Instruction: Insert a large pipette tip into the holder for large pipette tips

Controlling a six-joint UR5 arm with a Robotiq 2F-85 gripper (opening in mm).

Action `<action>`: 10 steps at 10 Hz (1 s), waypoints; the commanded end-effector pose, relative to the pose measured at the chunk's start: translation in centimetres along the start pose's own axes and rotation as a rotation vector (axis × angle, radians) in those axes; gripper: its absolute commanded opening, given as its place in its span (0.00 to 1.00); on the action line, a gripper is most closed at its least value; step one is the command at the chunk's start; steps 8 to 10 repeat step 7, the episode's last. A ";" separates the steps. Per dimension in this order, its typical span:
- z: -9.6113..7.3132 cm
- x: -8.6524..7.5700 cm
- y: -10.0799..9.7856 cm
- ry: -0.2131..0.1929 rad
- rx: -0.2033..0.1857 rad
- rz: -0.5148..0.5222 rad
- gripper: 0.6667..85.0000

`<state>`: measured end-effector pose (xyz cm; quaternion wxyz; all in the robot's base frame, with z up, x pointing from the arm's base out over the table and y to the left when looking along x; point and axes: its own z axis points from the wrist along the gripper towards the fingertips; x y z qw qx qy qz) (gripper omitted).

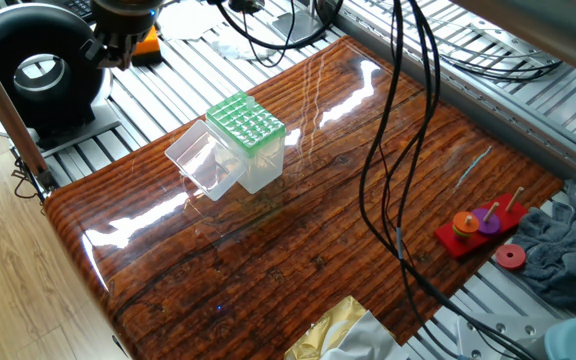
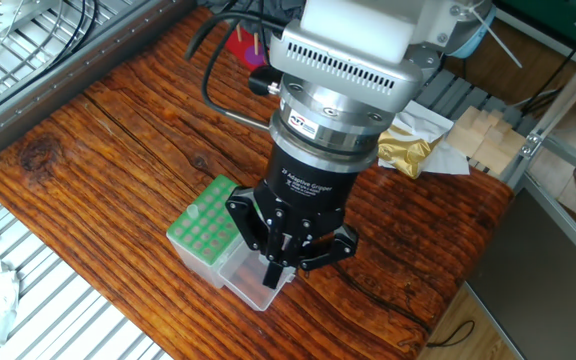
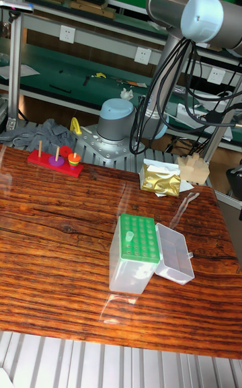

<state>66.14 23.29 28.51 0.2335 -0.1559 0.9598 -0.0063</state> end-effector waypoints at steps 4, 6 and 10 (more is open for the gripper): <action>0.0 0.1 0.3 0.002 -0.019 0.006 0.00; 0.0 0.1 0.3 0.002 -0.019 0.003 0.00; 0.0 0.1 0.3 0.003 -0.018 -0.001 0.00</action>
